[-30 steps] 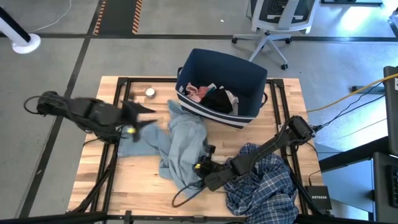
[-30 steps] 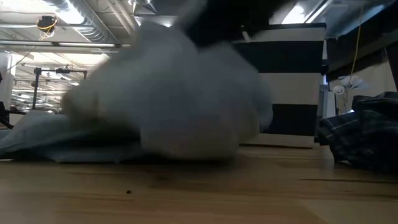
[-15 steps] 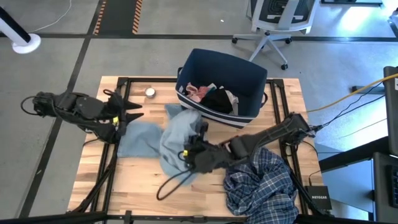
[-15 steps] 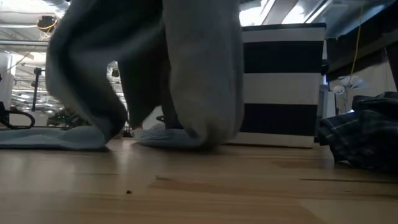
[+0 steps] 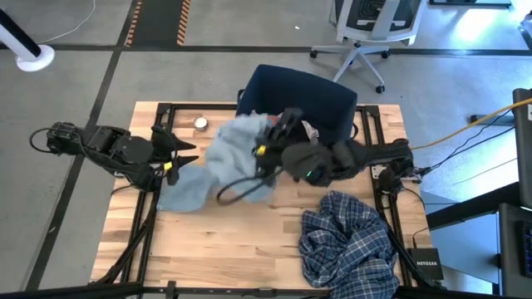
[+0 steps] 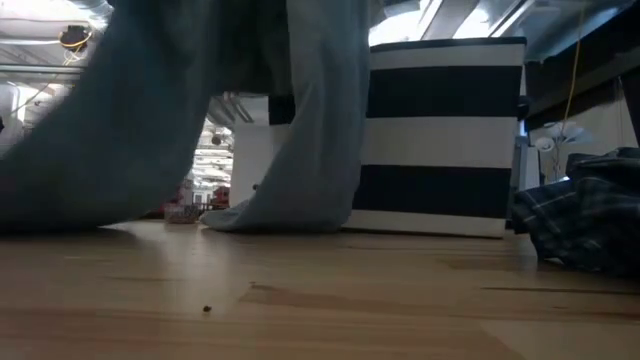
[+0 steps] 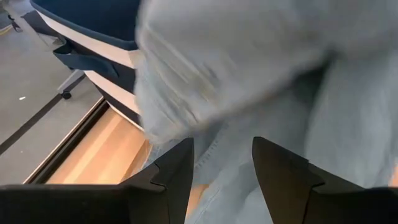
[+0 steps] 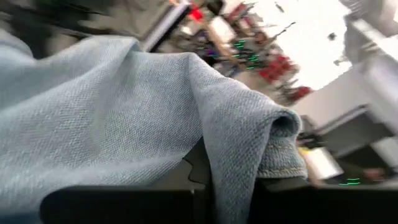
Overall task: Sort clothes
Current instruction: Put the light blue pants into the blue laundry organizer
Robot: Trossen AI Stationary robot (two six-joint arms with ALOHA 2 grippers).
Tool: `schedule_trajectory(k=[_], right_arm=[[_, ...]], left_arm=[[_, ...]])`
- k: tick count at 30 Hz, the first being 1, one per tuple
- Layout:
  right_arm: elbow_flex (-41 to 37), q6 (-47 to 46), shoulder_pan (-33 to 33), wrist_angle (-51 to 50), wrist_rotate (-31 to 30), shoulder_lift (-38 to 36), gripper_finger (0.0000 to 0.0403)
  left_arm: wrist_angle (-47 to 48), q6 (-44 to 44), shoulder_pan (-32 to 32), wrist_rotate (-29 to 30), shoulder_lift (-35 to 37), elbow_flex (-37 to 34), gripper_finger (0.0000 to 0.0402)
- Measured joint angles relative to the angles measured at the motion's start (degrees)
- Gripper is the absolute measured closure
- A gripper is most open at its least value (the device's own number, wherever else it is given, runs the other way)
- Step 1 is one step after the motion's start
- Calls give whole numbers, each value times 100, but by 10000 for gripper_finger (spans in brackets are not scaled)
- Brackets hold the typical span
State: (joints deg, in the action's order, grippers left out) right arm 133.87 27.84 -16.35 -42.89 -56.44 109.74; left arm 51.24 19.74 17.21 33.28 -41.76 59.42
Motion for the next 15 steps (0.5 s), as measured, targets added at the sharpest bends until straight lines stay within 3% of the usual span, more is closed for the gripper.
schedule_trajectory(k=[3,8,12,15], right_arm=[[11,934,162,533,-309,-181,359],[78,1436,490,860,-836,-453,359],[78,1383,801,472,-1399,-542,359],[74,654,1061,-415,-1603,-545,359]], left_arm=[[-15,-8,0,1,2,0,244],[-184,-219,0,58,2,0,244],[-381,-431,0,63,2,0,244],[-429,-478,0,63,2,0,244]])
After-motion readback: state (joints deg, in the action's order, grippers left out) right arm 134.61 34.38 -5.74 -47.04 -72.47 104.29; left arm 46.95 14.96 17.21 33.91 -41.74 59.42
